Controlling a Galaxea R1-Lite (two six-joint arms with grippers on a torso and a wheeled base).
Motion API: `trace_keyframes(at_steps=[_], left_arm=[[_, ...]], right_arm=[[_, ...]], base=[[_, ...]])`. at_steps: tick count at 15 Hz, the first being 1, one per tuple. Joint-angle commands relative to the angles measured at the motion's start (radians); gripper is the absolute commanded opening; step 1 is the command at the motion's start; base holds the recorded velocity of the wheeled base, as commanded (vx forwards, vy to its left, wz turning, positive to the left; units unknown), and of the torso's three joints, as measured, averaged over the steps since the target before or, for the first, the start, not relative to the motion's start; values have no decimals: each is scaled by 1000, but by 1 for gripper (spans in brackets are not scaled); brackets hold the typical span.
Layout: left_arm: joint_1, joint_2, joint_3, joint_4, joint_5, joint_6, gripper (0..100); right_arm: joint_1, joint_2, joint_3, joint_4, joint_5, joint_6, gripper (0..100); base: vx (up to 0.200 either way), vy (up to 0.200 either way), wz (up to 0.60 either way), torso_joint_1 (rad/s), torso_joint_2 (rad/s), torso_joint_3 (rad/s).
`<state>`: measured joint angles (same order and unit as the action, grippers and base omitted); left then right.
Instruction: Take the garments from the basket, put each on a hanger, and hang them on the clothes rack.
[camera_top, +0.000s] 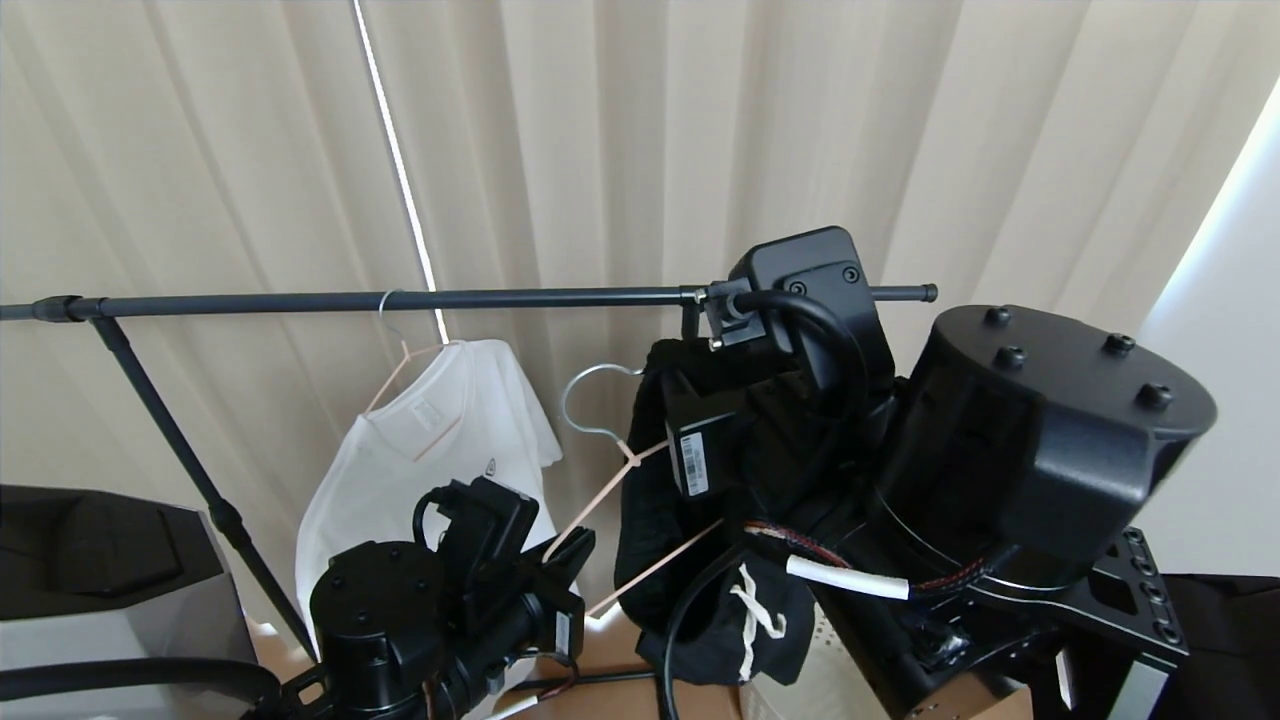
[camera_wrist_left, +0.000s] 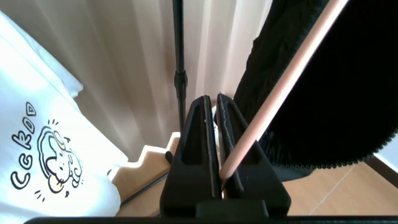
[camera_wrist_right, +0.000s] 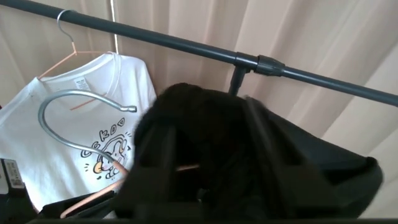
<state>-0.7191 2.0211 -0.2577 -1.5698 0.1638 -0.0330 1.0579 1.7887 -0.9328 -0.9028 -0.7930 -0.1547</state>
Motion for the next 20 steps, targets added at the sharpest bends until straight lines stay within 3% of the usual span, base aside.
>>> trace_keyframes(at_steps=[1,20], left_arm=[[0,-1,5,-1,0,-1,0],[4,-18,1,-1,0,-2,0]], right_arm=[[-44,-17,-9,7,-2,-2,100],[-50,77,5,4,0,-2,100]], base=[[0,0,0,0,0,0],[0,0,0,0,0,0]])
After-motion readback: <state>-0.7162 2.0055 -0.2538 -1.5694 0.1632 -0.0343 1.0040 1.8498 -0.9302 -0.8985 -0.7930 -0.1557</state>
